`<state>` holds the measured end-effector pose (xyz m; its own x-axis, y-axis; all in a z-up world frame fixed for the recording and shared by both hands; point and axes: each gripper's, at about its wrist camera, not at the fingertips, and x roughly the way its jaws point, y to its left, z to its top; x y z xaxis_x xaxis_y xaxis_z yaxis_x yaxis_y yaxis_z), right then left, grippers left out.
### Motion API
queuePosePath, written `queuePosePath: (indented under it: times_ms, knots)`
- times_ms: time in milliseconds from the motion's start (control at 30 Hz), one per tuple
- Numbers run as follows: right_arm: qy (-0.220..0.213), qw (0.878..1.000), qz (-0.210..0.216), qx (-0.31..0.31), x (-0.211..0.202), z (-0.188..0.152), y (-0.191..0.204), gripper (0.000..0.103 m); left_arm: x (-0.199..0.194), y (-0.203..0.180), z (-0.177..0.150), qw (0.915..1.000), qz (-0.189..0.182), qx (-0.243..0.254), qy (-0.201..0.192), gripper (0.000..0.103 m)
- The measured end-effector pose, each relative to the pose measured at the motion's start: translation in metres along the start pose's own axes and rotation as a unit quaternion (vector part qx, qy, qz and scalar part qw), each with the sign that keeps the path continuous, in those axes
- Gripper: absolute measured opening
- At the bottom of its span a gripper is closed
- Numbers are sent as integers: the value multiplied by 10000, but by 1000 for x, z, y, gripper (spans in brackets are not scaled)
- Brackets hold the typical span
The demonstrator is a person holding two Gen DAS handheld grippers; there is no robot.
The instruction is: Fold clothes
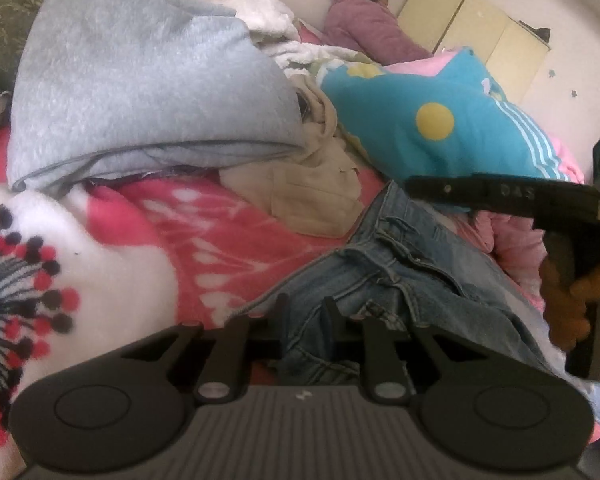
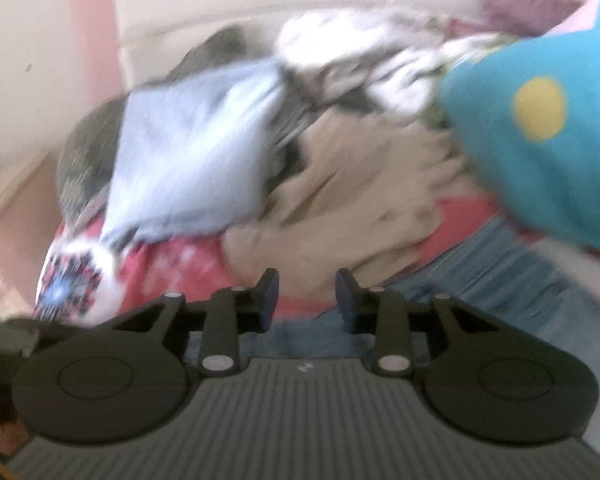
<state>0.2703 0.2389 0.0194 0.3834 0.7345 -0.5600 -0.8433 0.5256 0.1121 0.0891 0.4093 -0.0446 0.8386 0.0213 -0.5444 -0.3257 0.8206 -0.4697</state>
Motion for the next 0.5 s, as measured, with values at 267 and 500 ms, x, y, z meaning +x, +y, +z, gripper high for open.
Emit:
queuePosePath:
  times_ms: [267, 500]
  knots:
    - [853, 9895, -879, -766, 48, 5, -34, 31, 0, 7, 3, 9998, -136, -88, 100, 17]
    - [1253, 9874, -786, -568, 75, -1, -52, 24, 1, 7, 3, 9998, -134, -96, 92, 17]
